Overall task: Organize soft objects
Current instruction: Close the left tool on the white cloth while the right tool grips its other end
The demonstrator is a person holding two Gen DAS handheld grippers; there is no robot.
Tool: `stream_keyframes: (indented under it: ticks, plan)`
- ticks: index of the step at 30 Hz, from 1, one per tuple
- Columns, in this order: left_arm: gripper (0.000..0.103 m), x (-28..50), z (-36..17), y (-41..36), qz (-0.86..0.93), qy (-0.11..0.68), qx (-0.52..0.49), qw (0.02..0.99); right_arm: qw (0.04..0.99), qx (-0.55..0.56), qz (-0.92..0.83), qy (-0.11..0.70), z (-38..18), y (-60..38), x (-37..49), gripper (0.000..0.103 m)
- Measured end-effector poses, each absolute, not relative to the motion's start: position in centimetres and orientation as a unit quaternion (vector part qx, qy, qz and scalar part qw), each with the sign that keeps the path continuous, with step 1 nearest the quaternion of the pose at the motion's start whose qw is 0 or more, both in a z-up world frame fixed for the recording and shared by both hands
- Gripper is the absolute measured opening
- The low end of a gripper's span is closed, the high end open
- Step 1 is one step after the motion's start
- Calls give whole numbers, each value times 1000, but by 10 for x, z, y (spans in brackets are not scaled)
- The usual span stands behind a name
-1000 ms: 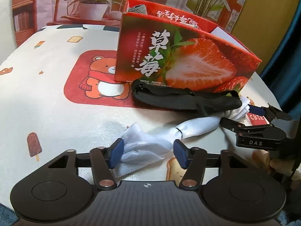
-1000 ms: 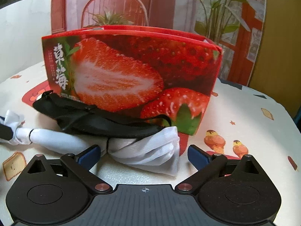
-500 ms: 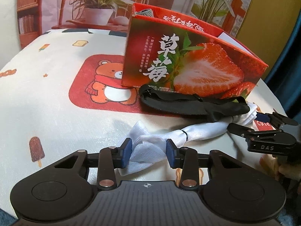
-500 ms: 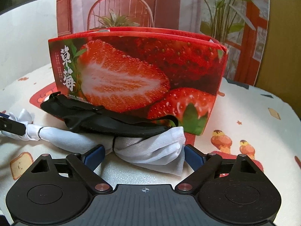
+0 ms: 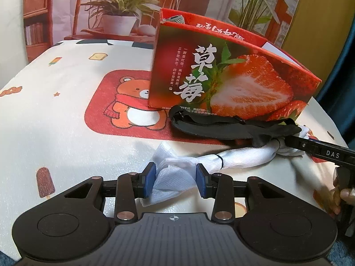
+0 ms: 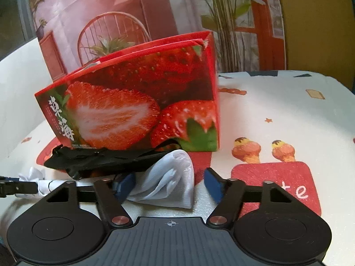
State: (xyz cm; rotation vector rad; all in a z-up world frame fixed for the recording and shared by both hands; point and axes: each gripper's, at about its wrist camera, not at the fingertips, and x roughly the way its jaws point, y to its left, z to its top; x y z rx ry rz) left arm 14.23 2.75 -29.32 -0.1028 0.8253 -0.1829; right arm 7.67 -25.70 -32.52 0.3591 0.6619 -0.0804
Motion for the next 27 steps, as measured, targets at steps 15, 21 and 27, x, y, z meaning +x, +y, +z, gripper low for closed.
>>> stream_keyframes:
  ticks: [15, 21, 27]
  plan:
    - [39, 143, -291, 28, -96, 407, -55, 907, 931, 166, -31, 323, -323, -253, 75, 32]
    - [18, 137, -285, 33, -114, 395, -75, 908, 932, 161, -28, 324, -313, -247, 69, 19]
    - [15, 131, -273, 34, -128, 374, -86, 914, 934, 148, -18, 324, -296, -238, 60, 13]
